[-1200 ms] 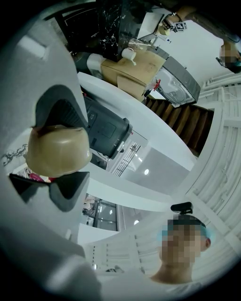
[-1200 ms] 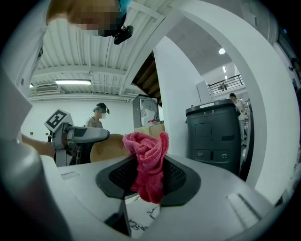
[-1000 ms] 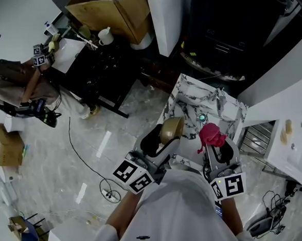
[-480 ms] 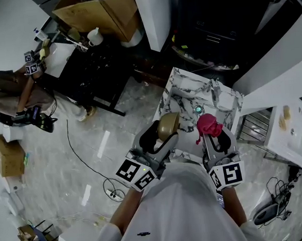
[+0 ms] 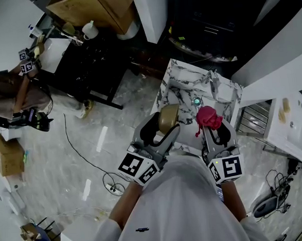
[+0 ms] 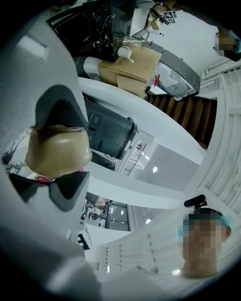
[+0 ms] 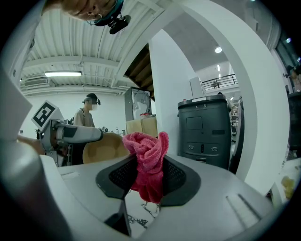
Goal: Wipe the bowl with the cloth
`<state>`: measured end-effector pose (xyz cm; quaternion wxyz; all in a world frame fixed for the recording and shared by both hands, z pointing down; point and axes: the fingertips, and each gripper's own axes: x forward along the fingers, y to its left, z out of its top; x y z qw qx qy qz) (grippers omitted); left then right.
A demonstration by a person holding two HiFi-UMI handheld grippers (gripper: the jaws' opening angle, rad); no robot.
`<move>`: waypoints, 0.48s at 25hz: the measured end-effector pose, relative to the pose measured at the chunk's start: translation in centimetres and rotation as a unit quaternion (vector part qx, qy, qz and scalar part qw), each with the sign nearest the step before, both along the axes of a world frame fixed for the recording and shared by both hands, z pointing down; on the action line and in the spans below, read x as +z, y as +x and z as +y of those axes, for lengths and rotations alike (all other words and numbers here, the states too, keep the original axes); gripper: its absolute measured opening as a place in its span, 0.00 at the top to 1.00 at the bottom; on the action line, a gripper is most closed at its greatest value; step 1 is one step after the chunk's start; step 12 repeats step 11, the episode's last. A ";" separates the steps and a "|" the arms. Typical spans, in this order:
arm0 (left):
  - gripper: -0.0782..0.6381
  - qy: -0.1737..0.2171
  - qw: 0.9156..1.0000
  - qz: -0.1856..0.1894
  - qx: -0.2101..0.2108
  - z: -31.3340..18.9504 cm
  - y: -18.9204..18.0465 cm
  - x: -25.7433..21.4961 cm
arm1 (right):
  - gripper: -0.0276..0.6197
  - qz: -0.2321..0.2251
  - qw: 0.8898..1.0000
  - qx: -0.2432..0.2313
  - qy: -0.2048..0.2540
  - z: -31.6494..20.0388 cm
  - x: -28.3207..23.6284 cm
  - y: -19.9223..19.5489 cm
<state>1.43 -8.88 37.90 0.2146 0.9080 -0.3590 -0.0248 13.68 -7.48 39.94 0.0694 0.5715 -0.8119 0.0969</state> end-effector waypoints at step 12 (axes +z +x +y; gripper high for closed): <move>0.47 0.000 1.000 -0.002 -0.002 0.0 0.2 0.2 | 0.74 0.005 1.000 -0.001 0.000 -0.2 0.0 0.0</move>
